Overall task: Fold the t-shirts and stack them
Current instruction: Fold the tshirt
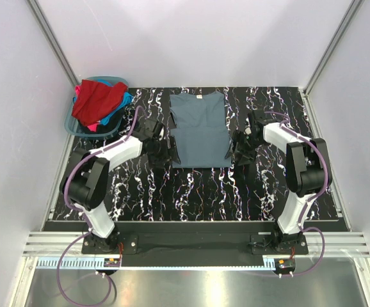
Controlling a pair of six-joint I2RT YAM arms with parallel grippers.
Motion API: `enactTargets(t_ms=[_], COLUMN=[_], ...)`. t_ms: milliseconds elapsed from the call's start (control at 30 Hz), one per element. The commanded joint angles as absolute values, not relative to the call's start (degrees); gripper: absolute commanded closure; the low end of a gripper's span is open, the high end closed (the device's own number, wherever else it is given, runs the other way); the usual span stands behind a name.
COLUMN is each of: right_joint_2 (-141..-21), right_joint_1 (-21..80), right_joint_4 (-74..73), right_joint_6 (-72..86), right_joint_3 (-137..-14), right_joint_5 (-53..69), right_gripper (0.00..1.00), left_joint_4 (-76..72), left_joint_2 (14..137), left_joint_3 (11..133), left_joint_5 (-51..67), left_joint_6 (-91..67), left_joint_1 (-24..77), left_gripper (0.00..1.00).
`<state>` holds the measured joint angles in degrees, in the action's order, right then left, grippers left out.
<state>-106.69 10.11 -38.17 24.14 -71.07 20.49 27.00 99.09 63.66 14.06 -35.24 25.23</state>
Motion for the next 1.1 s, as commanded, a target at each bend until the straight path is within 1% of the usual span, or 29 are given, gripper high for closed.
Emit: enactTargets(t_ms=[0,167,200,300,367,533,600,700,733,767,800,833,867,900,967,1067], right_joint_2=[-107.31,-108.54,-108.63,-108.81,-109.07,-109.60,-109.78,-110.12,-110.30,-110.82,-111.09,-111.27,-111.36,-111.36,-110.75,-108.91], right_joint_1=[10.72,10.99,11.33,11.86,12.13,12.83,12.92,12.92,12.92,13.01,12.92,13.01,13.01,13.01,13.09,13.09], right_joint_4=[-34.28,-34.01,-34.01,-34.01,-33.93,-33.93,-33.93,-33.93,-33.93,-33.93,-34.01,-33.93,-33.93,-34.01,-34.01,-34.10], right_joint_6=[24.52,24.70,24.70,24.70,24.79,24.96,24.87,24.87,24.70,24.70,24.78,24.87,24.96,25.05,25.14,25.05], right_joint_3=[-70.66,-71.37,-71.11,-70.14,-69.61,-69.35,-69.08,-68.82,-68.82,-68.82,-68.91,-68.91,-68.82,-68.64,-68.12,-65.84], right_joint_5=[20.66,20.57,20.13,19.95,19.43,18.81,18.37,17.67,17.67,17.49,17.58,17.49,17.75,17.75,17.75,18.01], right_gripper=[0.30,0.35,0.36,0.39,0.41,0.54,0.56,0.64,0.65,0.68,0.76,0.80,0.85,0.90,0.99,1.00], left_joint_4=[22.06,20.92,20.83,20.92,20.74,20.83,20.83,20.74,20.74,20.66,20.65,20.57,20.65,20.65,20.66,21.27], left_joint_2=[100.45,102.65,103.00,104.32,104.76,105.64,105.64,105.91,106.08,106.35,106.52,106.96,107.14,107.23,106.70,105.56], left_joint_3=[62.58,64.07,64.33,64.60,64.16,63.63,63.37,63.46,63.46,63.54,63.54,63.54,63.72,63.72,63.20,61.53], left_joint_5=[14.59,14.77,14.77,15.11,15.12,15.64,15.73,15.99,16.26,16.61,17.05,17.31,17.58,17.75,17.84,18.02], left_joint_6=[-36.30,-36.12,-36.12,-36.21,-36.12,-35.86,-35.95,-35.68,-35.77,-35.68,-35.68,-35.60,-35.60,-35.51,-35.51,-34.89], left_joint_1=[25.05,24.61,24.52,24.43,24.35,24.17,24.17,24.17,24.17,24.17,24.08,24.17,24.17,24.17,24.26,24.52], left_gripper=[0.19,0.24,0.28,0.33,0.34,0.43,0.46,0.54,0.63,0.67,0.71,0.76,0.89,1.00,1.00,1.00])
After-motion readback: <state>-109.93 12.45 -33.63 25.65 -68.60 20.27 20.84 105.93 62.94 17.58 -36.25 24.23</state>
